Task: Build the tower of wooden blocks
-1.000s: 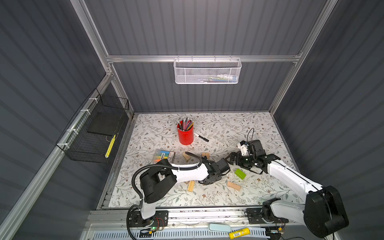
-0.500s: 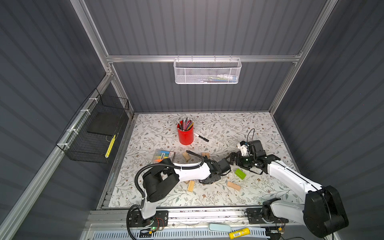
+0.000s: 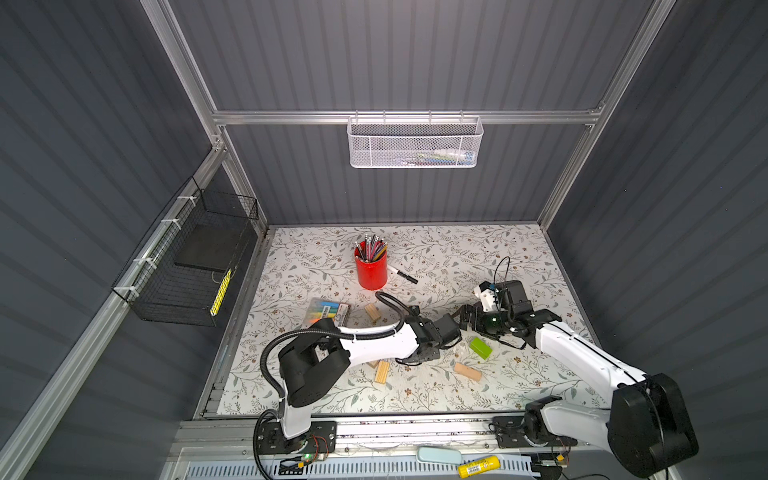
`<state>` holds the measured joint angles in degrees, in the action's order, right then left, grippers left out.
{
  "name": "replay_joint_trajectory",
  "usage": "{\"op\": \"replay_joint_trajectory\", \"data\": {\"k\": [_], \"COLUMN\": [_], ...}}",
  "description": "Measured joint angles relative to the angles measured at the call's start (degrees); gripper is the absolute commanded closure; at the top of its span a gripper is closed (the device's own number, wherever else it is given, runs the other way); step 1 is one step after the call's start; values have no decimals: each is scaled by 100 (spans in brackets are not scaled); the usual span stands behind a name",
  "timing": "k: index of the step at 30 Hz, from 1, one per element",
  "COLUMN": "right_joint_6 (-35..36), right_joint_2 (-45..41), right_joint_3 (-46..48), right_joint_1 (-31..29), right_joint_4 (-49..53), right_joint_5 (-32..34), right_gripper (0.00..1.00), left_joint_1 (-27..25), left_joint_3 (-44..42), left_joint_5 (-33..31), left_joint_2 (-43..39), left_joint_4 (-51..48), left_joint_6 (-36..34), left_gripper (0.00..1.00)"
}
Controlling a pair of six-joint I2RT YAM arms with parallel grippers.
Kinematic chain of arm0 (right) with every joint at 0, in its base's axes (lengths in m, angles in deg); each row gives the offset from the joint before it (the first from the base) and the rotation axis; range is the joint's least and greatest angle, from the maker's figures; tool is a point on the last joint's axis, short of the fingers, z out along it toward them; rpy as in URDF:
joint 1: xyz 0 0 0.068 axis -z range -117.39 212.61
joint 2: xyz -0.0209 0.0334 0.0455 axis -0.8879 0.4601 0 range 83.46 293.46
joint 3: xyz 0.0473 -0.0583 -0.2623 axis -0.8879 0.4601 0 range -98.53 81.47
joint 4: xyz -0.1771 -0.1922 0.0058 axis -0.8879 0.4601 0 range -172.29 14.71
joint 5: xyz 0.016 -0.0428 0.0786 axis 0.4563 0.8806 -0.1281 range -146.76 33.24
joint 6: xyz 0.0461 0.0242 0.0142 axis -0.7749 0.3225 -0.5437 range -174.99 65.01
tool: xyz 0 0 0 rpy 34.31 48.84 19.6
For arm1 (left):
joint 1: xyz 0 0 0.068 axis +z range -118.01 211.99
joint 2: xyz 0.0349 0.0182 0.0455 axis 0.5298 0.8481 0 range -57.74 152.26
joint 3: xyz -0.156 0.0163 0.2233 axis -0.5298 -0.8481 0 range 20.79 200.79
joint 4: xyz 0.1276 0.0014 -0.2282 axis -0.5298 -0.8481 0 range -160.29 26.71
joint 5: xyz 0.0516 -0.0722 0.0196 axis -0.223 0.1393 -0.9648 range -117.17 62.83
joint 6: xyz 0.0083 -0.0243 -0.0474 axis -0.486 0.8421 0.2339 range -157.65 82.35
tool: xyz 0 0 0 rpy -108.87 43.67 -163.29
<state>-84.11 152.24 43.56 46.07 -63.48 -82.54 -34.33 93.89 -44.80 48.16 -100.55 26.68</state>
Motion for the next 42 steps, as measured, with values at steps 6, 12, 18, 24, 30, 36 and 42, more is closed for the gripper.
{"op": "replay_joint_trajectory", "data": {"k": [6,12,18,24,30,36,42], "right_joint_6": [-142,-450,-935,-1381,-1587,-1637,-1637], "right_joint_2": [-136,-284,-280,-186,-186,-186,-186], "right_joint_3": [-2,-2,155,326,404,404,404], "right_joint_1": [-33,-483,-1078,-1340,-1353,-1353,-1353], "right_joint_4": [26,-116,-608,-988,-1178,-1209,-1222], "right_joint_5": [9,264,686,984,1239,1368,1408], "right_gripper": [1,1,1,1,1,1,1], "left_joint_1": [109,645,1237,1744,2011,2015,2015], "left_joint_3": [-9,90,251,387,802,1049,1134], "left_joint_5": [-81,90,269,538,785,1069,1115], "left_joint_2": [-693,-776,-774,-492,280,549,667], "left_joint_4": [-2,-90,-109,4,9,105,85], "left_joint_6": [-1019,-2015,-2752,-3104,-3241,-3287,-3287], "left_gripper": [86,88,89,91,93,95,96]}}
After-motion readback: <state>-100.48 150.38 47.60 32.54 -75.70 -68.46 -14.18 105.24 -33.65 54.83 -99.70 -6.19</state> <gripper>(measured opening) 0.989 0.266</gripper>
